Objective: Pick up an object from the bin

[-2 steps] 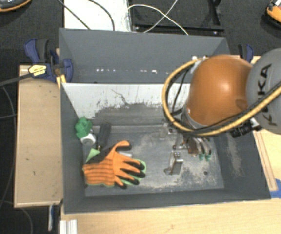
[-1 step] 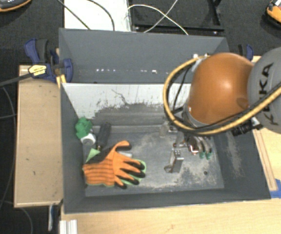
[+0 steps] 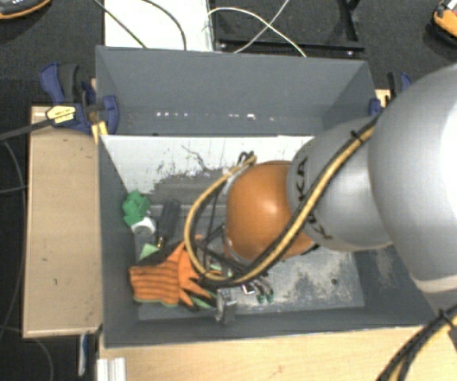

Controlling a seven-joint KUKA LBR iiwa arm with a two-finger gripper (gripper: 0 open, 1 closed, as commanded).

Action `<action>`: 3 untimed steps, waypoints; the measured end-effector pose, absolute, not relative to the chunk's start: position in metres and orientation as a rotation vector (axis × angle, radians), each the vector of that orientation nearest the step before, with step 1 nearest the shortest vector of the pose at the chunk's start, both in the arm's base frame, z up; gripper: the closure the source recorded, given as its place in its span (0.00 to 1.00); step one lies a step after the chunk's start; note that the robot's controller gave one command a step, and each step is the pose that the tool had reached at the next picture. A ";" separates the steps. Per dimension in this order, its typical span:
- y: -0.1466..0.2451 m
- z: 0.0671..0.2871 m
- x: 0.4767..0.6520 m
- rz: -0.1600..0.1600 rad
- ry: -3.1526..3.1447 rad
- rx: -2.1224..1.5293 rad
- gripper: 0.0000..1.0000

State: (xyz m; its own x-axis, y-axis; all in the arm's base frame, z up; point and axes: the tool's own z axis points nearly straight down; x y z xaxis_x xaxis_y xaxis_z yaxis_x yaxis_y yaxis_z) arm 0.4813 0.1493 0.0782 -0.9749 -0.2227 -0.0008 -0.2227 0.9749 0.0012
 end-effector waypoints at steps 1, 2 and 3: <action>0.165 0.161 0.517 0.003 3.095 -0.504 0.00; 0.170 0.100 0.509 0.004 3.075 -0.632 0.00; 0.212 0.071 0.516 0.000 2.995 -0.917 0.00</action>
Offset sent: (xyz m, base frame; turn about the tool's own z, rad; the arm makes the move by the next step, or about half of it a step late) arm 0.0275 0.0206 0.0218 -0.1846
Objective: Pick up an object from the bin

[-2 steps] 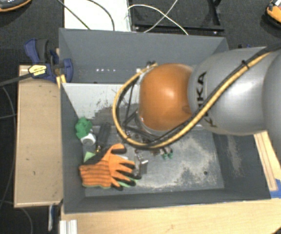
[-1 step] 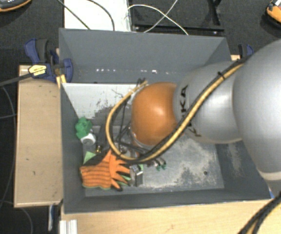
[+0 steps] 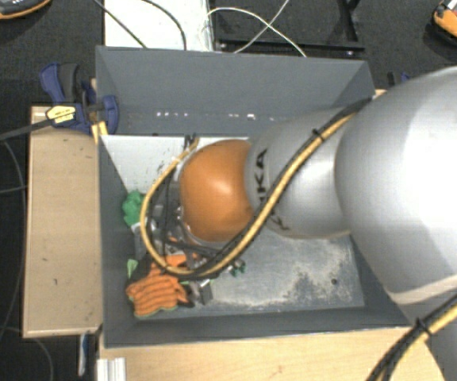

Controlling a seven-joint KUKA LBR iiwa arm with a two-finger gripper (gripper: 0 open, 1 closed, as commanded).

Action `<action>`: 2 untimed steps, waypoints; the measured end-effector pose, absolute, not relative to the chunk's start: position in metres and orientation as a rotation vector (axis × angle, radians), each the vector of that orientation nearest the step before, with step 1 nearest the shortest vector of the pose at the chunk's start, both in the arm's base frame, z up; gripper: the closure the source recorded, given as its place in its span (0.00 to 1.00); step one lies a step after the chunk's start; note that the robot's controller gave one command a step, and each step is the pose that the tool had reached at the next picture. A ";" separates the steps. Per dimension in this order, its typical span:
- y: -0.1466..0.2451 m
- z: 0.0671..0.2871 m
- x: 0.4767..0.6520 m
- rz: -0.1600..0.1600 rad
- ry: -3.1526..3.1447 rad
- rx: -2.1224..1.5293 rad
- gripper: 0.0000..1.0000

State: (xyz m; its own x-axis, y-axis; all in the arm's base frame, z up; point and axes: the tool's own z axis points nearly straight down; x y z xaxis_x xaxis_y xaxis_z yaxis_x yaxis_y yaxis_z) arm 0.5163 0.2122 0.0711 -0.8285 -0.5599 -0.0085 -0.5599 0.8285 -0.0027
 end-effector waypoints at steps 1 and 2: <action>0.207 0.072 0.511 0.006 2.976 -0.985 1.00; 0.207 0.072 0.511 0.006 2.977 -0.985 1.00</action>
Offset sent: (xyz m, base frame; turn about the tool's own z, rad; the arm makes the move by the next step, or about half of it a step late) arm 0.0000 0.0000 0.0000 0.0000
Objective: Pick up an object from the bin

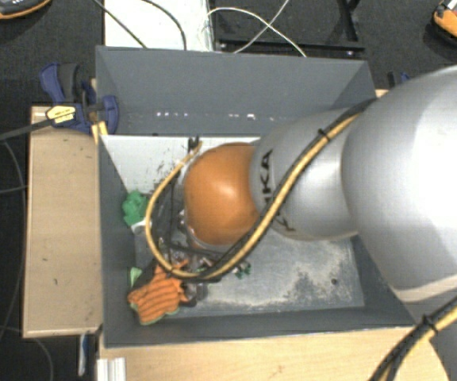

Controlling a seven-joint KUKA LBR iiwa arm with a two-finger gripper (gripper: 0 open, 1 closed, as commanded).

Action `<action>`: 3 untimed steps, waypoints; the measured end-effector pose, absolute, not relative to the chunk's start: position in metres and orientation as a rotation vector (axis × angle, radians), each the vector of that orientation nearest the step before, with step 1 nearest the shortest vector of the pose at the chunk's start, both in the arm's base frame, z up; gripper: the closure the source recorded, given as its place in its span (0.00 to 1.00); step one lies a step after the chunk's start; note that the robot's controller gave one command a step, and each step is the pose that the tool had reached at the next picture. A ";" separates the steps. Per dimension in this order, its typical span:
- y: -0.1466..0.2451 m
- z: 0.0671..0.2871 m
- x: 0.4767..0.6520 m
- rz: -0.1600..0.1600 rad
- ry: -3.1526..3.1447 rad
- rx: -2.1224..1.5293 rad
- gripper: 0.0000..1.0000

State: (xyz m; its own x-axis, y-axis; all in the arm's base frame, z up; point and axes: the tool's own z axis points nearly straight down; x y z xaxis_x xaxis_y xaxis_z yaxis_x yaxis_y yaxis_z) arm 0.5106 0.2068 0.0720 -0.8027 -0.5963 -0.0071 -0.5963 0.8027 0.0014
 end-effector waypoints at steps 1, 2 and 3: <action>0.206 0.075 0.509 0.006 2.979 -0.985 1.00; 0.206 0.094 0.507 0.005 2.987 -0.985 1.00; 0.207 0.109 0.510 0.006 2.977 -0.979 1.00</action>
Offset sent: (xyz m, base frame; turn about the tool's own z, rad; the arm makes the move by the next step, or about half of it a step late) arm -0.0002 0.0000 0.0442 0.0000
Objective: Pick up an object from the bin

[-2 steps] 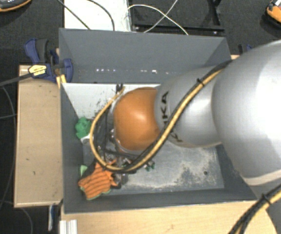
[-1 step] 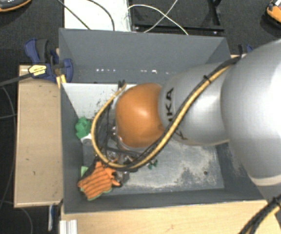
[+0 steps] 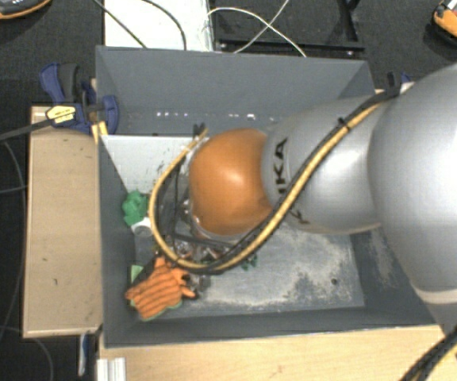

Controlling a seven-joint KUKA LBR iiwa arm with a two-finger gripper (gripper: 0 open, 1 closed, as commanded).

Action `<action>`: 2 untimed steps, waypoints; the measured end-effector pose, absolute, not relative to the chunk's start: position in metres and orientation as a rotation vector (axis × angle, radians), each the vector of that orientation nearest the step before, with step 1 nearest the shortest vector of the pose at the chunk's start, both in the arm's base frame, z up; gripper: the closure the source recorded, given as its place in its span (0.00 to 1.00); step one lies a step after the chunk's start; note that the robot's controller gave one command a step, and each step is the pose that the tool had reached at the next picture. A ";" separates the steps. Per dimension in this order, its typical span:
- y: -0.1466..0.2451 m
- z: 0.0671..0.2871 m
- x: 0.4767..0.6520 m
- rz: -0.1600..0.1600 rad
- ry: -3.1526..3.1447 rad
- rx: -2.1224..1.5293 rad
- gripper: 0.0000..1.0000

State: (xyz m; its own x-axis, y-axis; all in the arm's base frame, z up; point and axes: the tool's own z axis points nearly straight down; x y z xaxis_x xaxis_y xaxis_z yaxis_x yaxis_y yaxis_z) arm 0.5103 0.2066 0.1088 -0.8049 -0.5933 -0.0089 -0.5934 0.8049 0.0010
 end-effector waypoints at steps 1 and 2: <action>0.207 0.116 0.511 0.006 2.977 -0.976 1.00; 0.207 0.121 0.510 0.006 2.978 -0.976 1.00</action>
Offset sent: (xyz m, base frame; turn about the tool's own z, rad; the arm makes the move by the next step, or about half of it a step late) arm 0.0000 0.0000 0.0309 0.0000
